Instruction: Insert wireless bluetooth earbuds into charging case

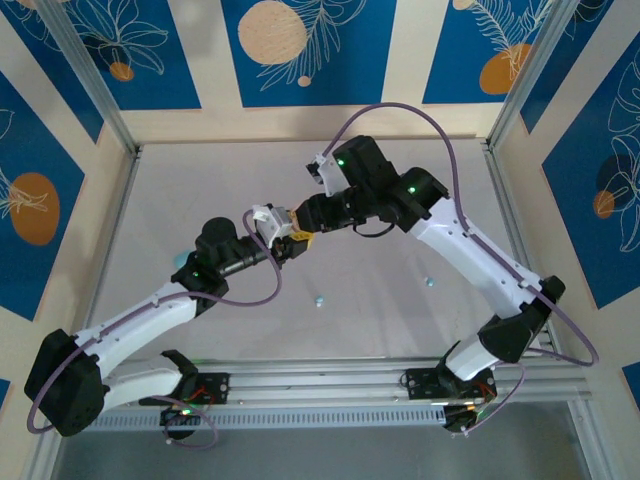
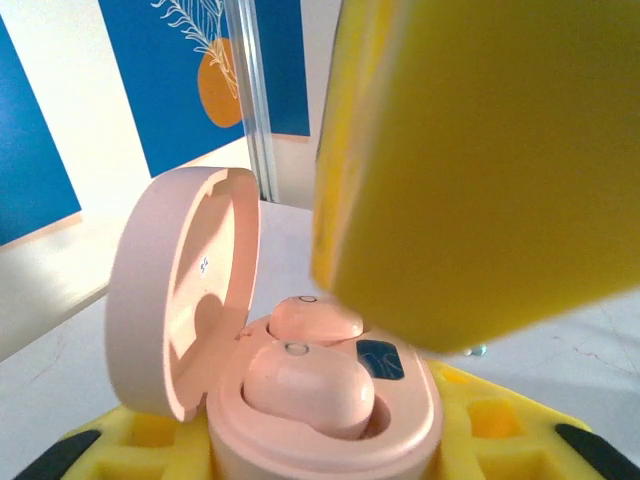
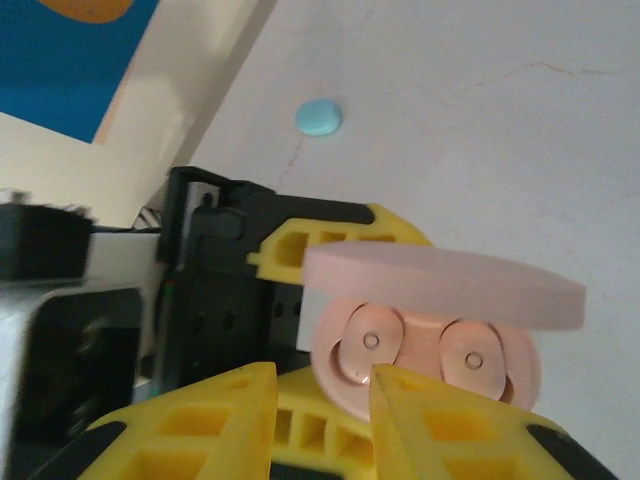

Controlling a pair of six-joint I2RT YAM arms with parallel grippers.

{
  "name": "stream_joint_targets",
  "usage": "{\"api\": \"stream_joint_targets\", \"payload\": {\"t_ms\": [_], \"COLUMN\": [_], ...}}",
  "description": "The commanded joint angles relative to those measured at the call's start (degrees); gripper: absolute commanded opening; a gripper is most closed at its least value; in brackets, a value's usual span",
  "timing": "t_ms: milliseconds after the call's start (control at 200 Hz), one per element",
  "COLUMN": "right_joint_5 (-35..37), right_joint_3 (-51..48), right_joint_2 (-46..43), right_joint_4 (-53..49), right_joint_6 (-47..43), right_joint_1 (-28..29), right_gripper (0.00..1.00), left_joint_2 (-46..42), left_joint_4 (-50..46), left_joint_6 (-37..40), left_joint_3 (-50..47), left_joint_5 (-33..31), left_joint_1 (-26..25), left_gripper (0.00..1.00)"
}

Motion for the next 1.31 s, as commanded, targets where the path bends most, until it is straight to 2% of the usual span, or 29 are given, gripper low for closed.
{"api": "stream_joint_targets", "payload": {"t_ms": [0, 170, 270, 425, 550, 650, 885, 1301], "right_joint_5": [-2.75, -4.47, -2.07, 1.44, -5.03, -10.74, -20.15, -27.09], "right_joint_3": [-0.80, -3.41, -7.21, -12.93, -14.49, -14.02, -10.82, -14.58], "right_joint_2": [-3.37, -6.83, -10.44, -14.68, -13.89, -11.39, -4.16, -3.98], "right_joint_4": [0.16, 3.74, 8.49, 13.75, 15.05, 15.75, 12.82, 11.34], "right_joint_6": [-0.55, -0.83, -0.23, 4.19, 8.85, 10.43, 8.66, 3.01], "right_joint_1": [-0.71, -1.38, -1.88, -6.63, -13.48, -15.72, -14.66, -13.41], "right_gripper": [0.33, 0.33, 0.34, 0.39, 0.43, 0.45, 0.48, 0.49], "left_joint_2": [-1.48, -1.55, -1.61, -1.15, -0.18, 0.19, -0.16, 0.54], "left_joint_4": [2.44, 2.44, 2.76, 3.17, 2.38, 2.46, 2.71, 7.04], "left_joint_6": [0.54, 0.58, 0.71, 0.76, 0.10, -0.25, -0.86, -3.99], "left_joint_3": [-0.29, -0.27, -0.40, -0.03, 1.07, 1.88, 2.46, 2.61], "left_joint_5": [-0.16, 0.21, 1.18, 7.78, 12.82, 14.42, 13.86, 10.23], "left_joint_1": [-0.57, -0.54, -0.50, -0.53, -0.61, -0.65, -0.76, -0.75], "left_gripper": [0.32, 0.31, 0.31, 0.31, 0.31, 0.31, 0.31, 0.32]}}
